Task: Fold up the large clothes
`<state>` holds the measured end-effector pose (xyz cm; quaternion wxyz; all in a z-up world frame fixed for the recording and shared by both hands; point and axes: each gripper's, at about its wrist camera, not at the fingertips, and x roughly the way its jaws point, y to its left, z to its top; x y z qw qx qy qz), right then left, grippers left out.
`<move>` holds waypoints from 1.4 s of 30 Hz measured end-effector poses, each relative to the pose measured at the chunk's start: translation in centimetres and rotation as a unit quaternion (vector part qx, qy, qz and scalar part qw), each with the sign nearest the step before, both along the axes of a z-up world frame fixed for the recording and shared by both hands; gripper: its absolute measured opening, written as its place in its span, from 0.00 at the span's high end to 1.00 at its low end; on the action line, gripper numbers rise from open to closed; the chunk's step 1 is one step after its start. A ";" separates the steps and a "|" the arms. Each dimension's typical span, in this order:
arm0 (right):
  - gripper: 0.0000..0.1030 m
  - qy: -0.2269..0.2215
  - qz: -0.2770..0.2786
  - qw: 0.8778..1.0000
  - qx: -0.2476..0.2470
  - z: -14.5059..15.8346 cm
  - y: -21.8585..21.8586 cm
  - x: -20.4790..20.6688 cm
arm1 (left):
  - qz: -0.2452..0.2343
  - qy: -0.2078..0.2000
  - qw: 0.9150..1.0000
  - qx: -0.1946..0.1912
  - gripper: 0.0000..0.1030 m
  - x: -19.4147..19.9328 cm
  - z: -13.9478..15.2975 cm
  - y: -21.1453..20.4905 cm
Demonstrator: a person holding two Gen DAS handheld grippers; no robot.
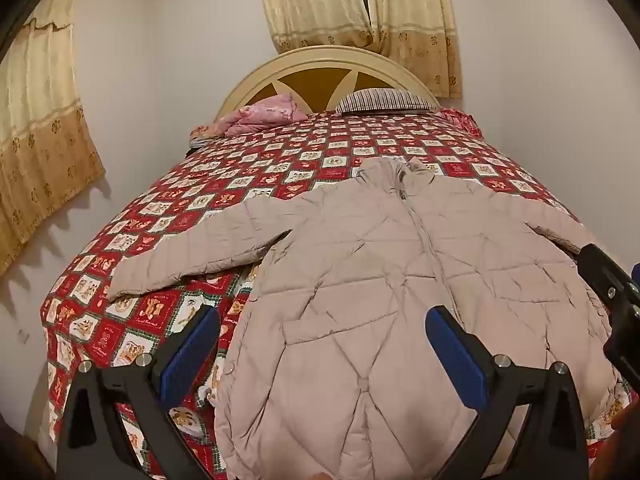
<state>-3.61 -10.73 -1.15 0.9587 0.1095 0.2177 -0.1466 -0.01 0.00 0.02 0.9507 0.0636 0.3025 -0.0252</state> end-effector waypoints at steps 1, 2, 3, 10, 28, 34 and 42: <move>0.00 -0.001 0.000 1.000 0.001 0.0 0.0 0.0 | -0.003 -0.001 1.000 -0.003 0.01 0.0 0.0 0.0; 0.00 0.004 0.000 1.000 0.001 0.0 0.0 0.0 | -0.005 -0.002 1.000 -0.007 0.01 0.0 0.0 0.0; 0.00 0.003 0.000 1.000 0.001 0.0 0.0 0.0 | -0.006 -0.003 1.000 -0.010 0.01 -0.1 0.0 0.0; 0.00 0.001 0.000 1.000 0.000 -0.1 0.0 0.1 | -0.004 -0.004 1.000 -0.006 0.01 0.2 -0.6 0.0; 0.00 0.007 0.001 1.000 0.007 -0.4 0.0 0.2 | -0.002 -0.003 1.000 -0.006 0.01 0.0 -0.8 0.2; 0.00 0.007 0.001 1.000 0.007 -0.5 0.0 0.1 | -0.002 0.000 1.000 -0.005 0.01 0.0 -1.0 0.1; 0.00 0.009 0.001 1.000 0.008 -0.6 0.2 0.2 | -0.002 0.001 1.000 -0.006 0.01 0.0 -1.2 0.1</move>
